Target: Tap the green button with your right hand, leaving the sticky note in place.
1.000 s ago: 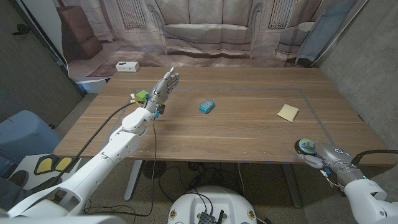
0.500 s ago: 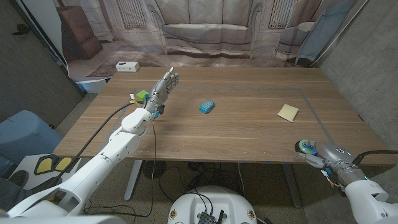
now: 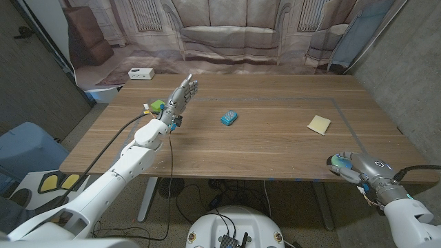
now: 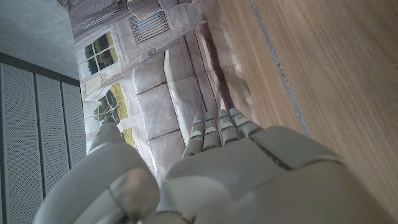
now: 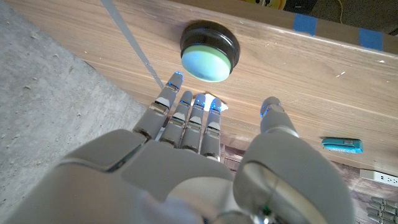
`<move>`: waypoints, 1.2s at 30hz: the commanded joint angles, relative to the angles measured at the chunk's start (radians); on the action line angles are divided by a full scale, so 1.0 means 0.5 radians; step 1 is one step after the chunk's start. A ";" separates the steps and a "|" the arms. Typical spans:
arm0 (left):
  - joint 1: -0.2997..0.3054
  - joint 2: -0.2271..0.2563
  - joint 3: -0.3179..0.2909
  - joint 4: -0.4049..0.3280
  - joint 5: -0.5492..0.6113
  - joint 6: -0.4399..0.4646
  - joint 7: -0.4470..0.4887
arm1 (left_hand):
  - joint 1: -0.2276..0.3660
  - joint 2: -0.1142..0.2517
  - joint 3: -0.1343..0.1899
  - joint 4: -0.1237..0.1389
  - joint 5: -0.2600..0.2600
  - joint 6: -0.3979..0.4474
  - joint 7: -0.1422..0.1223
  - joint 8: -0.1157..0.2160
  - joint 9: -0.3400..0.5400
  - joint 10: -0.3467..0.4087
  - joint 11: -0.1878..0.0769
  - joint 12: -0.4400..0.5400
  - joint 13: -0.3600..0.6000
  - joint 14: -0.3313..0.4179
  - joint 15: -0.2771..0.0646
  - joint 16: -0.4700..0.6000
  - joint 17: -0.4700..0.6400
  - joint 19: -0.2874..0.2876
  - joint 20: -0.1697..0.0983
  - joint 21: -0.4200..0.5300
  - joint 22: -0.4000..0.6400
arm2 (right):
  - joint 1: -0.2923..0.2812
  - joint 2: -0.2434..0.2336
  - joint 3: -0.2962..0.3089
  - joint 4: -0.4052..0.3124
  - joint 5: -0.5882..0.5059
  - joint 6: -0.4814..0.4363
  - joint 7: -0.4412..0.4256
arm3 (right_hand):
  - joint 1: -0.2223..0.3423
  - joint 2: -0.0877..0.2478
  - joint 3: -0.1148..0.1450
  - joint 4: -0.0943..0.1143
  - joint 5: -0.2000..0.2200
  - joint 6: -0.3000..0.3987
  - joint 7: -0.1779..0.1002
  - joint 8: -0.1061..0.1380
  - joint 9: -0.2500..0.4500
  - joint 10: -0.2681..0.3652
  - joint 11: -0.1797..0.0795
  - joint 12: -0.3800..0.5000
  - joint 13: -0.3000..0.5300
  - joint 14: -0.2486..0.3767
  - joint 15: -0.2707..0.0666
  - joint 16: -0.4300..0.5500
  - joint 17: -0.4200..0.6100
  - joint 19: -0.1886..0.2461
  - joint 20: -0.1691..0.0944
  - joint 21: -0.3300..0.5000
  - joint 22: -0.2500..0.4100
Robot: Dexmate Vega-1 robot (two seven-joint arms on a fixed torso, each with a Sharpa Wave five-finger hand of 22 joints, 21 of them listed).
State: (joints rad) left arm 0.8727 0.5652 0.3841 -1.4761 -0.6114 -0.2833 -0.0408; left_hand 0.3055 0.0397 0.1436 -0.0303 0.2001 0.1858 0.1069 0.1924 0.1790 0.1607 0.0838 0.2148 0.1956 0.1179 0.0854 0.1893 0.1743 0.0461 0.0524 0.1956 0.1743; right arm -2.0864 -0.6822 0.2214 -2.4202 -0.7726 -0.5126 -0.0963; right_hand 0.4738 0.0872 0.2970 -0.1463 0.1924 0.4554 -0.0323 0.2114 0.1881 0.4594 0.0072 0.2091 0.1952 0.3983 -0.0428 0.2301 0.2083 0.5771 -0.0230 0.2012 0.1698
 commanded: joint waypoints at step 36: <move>-0.006 -0.019 0.007 0.012 0.009 -0.022 0.000 | 0.010 0.026 0.005 -0.016 -0.007 0.022 0.005 -0.002 0.004 0.016 -0.012 -0.004 0.004 0.004 -0.009 -0.002 0.010 -0.006 0.008 0.005 0.010 | -0.008 0.304 0.071 -0.036 -0.133 0.277 -0.297 | -0.022 -0.005 0.035 0.003 -0.006 0.000 -0.008 -0.016 0.006 -0.050 -0.013 -0.027 0.006 0.014 -0.033 -0.015 0.005 0.037 -0.015 0.000 0.005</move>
State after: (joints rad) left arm 0.8707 0.5550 0.3855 -1.4670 -0.6116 -0.2968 -0.0466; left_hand 0.3108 0.0450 0.1437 -0.0302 0.2001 0.1857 0.1070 0.1924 0.1790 0.1607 0.0838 0.2148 0.1957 0.1179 0.0854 0.1893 0.1743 0.0461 0.0523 0.1956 0.1743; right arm -2.0987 -0.5668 0.2400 -2.4427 -0.8699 -0.4256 -0.2120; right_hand 0.4700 0.0832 0.3046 -0.1468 0.1925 0.4554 -0.0323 0.2072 0.1881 0.4337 0.0001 0.1957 0.1955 0.3983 -0.0429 0.2252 0.2082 0.5883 -0.0234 0.2012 0.1698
